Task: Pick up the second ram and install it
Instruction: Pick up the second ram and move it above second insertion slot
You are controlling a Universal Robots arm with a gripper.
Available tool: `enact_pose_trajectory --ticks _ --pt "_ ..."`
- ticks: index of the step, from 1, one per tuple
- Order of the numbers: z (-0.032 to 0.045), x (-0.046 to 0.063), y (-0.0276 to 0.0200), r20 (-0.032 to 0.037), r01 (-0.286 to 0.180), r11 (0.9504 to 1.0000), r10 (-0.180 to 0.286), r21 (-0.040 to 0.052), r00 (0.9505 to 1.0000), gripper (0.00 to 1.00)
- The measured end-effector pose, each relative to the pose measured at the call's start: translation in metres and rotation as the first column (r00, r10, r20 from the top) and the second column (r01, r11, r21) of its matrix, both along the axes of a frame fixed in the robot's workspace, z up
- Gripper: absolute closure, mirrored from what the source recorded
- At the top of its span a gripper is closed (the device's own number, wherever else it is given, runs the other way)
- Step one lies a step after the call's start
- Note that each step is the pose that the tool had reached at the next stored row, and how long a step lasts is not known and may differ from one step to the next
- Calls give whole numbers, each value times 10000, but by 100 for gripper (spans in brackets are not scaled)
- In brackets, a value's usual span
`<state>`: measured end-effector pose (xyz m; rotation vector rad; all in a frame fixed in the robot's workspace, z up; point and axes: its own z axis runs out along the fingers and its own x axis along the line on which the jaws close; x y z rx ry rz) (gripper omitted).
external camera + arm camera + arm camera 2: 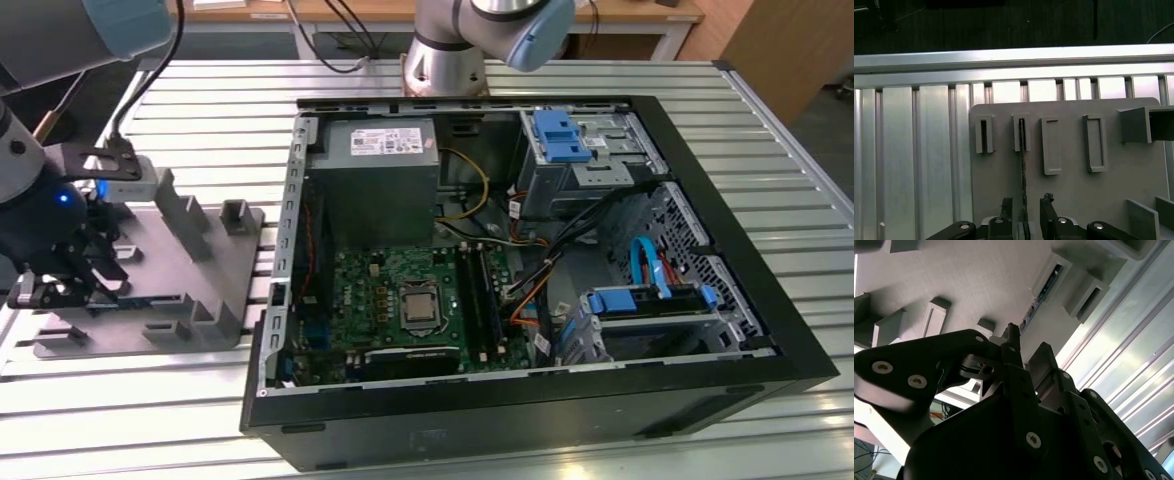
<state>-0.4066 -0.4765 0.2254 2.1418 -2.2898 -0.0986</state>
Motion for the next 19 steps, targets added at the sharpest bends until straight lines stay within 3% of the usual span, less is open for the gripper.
enact_pose_trajectory --ticks 13,19 --pt "-81 -125 4 -2 -1 10000 1 -1 10000 64" --pt "-188 -120 4 -1 -52 10000 52 0 10000 64"
